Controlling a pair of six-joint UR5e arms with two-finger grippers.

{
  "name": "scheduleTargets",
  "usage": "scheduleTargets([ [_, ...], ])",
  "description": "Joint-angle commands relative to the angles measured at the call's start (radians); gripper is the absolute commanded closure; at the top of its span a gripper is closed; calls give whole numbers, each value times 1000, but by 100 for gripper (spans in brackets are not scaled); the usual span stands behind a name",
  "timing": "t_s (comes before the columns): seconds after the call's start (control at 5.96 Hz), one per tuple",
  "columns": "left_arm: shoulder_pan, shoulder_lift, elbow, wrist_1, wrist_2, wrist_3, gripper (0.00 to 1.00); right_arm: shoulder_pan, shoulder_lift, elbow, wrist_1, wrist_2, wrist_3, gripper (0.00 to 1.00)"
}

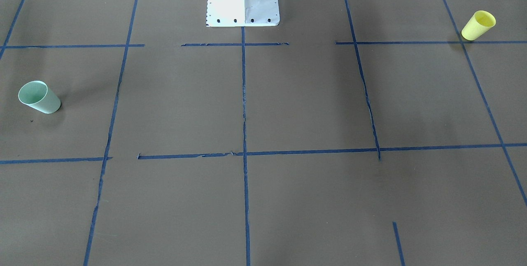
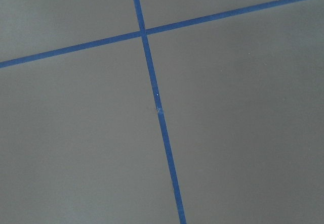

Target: Transfer and stack yellow cup on green cup

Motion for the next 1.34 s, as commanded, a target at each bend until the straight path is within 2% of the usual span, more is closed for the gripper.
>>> scheduleTargets([
  [0.0, 169, 79, -2, -278, 145, -351, 0, 0, 0, 1, 0, 0, 0, 0],
  [0.17, 276, 142, -2, -429, 232, -549, 0, 0, 0, 1, -1, 0, 0, 0],
  [0.34, 390, 155, -2, -486, 349, -705, 0, 0, 0, 1, -1, 0, -1, 0],
  [0.5, 540, 155, -4, -488, 527, -888, 0, 0, 0, 1, -1, 2, 0, 0],
  [0.84, 848, 228, -4, -481, 949, -1324, 0, 0, 0, 1, -1, 2, 0, 0],
  [1.01, 919, 285, -4, -466, 1086, -1520, 0, 0, 0, 1, 0, 2, 0, 0],
  [1.17, 975, 293, -4, -367, 1192, -1744, 0, 0, 0, 1, -1, 2, 2, 0],
])
